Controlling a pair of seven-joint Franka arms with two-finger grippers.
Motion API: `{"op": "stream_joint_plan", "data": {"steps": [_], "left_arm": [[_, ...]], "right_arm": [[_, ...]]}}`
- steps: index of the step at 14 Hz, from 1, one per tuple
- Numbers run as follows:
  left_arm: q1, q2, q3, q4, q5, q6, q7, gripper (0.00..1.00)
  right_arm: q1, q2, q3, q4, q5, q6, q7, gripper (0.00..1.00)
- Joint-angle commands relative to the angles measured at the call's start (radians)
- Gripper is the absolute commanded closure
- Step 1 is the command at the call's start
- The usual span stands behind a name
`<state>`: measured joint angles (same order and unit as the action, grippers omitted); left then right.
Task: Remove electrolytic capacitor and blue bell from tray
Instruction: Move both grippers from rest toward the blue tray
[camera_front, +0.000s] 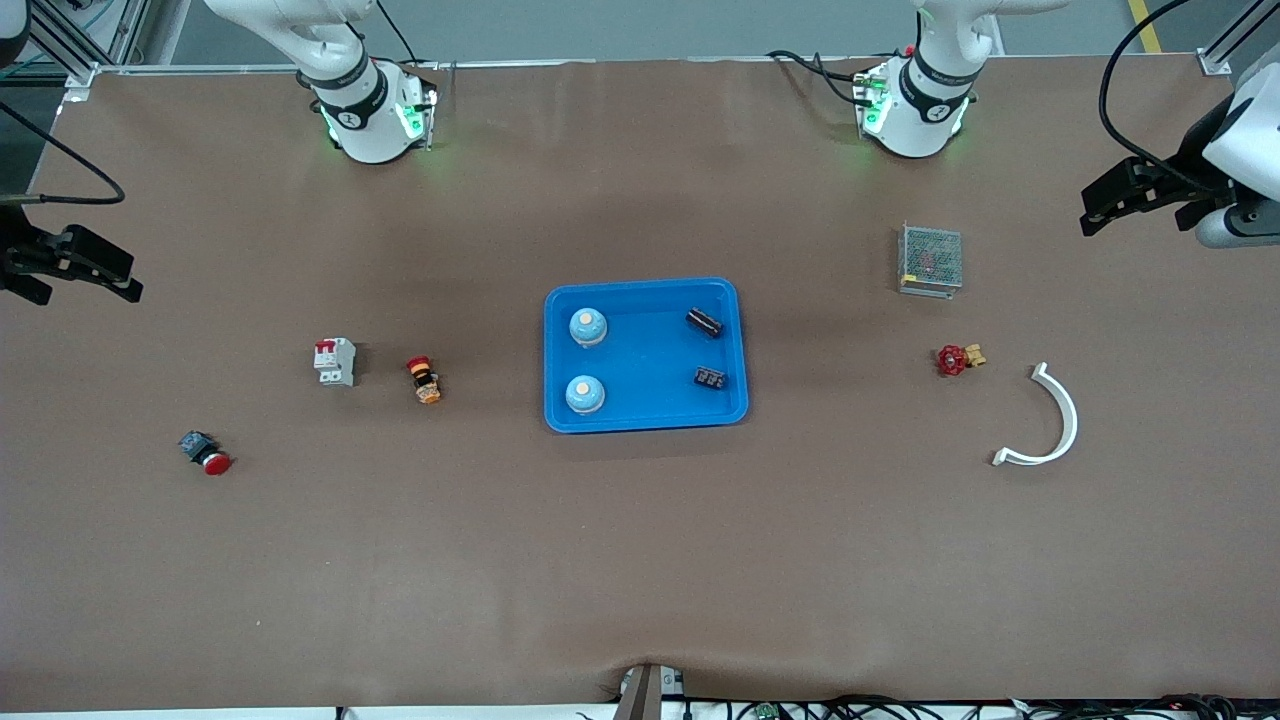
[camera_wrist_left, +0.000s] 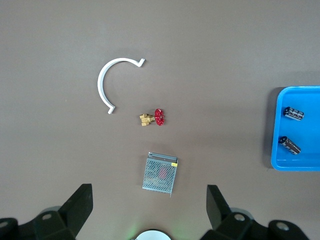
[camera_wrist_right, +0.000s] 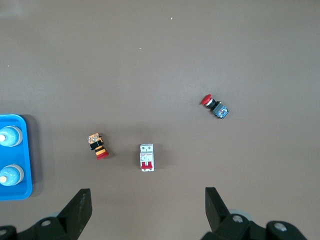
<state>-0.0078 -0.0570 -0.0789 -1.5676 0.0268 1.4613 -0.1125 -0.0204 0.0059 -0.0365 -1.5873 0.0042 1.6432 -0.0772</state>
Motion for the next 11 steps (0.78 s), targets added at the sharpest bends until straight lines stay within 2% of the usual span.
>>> {"op": "stream_joint_plan", "data": {"steps": [1, 5, 8, 11], "left_arm": [[0.002, 0.008, -0.004, 0.024, 0.021, -0.024, 0.007, 0.0], [0.0, 0.009, -0.004, 0.027, 0.019, -0.022, -0.001, 0.0], [-0.011, 0.028, -0.007, 0.027, 0.021, -0.018, -0.006, 0.0], [-0.026, 0.084, -0.027, 0.018, -0.001, -0.001, -0.007, 0.0]], "right_arm": [[-0.003, -0.073, 0.003, -0.098, 0.008, 0.038, 0.014, 0.0], [0.002, -0.102, 0.003, -0.16, 0.008, 0.093, 0.027, 0.0], [0.069, -0.138, 0.021, -0.232, 0.01, 0.127, 0.421, 0.0], [0.143, -0.126, 0.023, -0.249, 0.01, 0.145, 0.799, 0.0]]}}
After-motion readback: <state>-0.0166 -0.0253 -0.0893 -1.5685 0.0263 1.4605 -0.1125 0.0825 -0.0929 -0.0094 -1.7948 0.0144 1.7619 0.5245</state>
